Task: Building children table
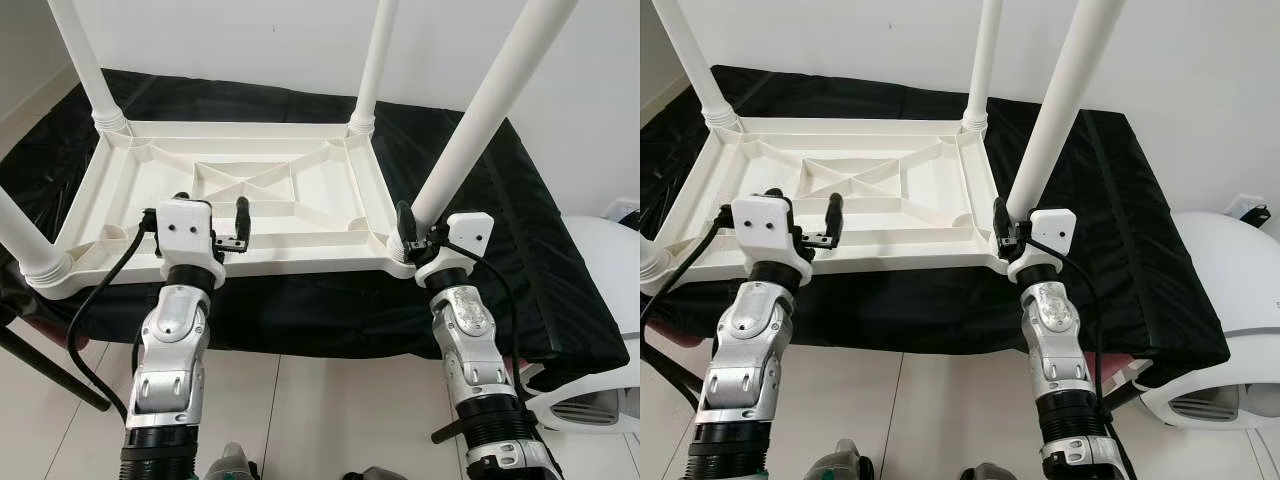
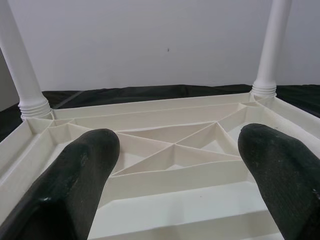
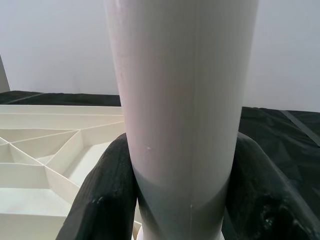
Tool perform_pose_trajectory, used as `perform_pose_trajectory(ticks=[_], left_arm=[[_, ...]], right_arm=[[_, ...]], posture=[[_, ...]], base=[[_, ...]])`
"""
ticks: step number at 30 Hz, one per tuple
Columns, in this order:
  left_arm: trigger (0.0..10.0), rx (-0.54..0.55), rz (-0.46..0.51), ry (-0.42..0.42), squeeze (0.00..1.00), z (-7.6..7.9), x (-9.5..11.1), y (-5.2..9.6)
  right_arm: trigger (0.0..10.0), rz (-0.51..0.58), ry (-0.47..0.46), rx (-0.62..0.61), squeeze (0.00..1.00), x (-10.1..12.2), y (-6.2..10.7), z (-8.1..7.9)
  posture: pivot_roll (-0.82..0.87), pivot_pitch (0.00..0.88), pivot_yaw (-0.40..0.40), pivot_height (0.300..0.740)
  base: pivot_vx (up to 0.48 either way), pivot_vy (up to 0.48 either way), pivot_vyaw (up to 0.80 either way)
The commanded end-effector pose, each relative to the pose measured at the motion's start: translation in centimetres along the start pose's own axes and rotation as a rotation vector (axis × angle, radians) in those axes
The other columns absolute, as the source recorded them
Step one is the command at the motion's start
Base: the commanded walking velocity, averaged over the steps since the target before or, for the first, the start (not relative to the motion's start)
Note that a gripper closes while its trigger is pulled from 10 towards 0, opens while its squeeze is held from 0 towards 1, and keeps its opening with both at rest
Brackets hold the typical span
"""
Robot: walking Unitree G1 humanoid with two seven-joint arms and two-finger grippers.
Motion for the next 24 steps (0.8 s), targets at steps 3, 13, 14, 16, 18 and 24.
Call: perform_pose_trajectory(ticks=[3,13,14,16,18,24], left_arm=[[10.0,-0.051,-0.014,-0.023,0.0,0.73,-0.54,0.34],[10.0,-0.055,-0.008,-0.045,0.0,0.79,-0.85,0.5],[10.0,-0.053,-0.007,-0.046,0.0,0.76,-0.87,0.49],[10.0,-0.053,-0.007,-0.048,0.0,0.77,-0.91,0.48],[10.0,-0.053,-0.007,-0.048,0.0,0.77,-0.91,0.48],[10.0,-0.054,-0.004,-0.061,0.0,0.57,-0.94,0.45]], right_arm=[[10.0,0.021,0.011,-0.004,0.0,0.4,-0.15,0.23],[10.0,0.032,-0.001,0.005,0.0,0.42,-0.02,-0.04],[10.0,0.032,-0.002,0.007,0.0,0.42,-0.02,-0.09],[10.0,0.031,-0.001,0.008,0.0,0.4,-0.04,-0.13],[10.0,0.031,-0.001,0.008,0.0,0.4,-0.04,-0.13],[10.0,0.033,0.002,0.011,0.0,0.42,-0.19,-0.14]], posture=[[0.05,0.0,-0.048,0.74],[0.05,0.0,-0.053,0.74],[0.05,0.0,-0.053,0.74],[0.05,0.0,-0.055,0.74],[0.05,0.0,-0.055,0.74],[0.05,0.0,-0.056,0.74]], base=[[0.0,0.0,0.0],[0.0,0.0,0.0],[0.0,0.0,0.0],[0.0,0.0,0.0],[0.0,0.0,0.0],[0.0,0.0,0.0]])
Point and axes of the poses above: a point about 5 cm out from each wrist's last joint towards the gripper, its own y axis pointing back from the gripper into the wrist, its own x axis along the axis of the wrist's last joint, z = x × y, the point moved 6 cm from there along -y, pointing out of the wrist towards the gripper, and after that the axes turned 9 degrees about y, right-handed, at the moved point
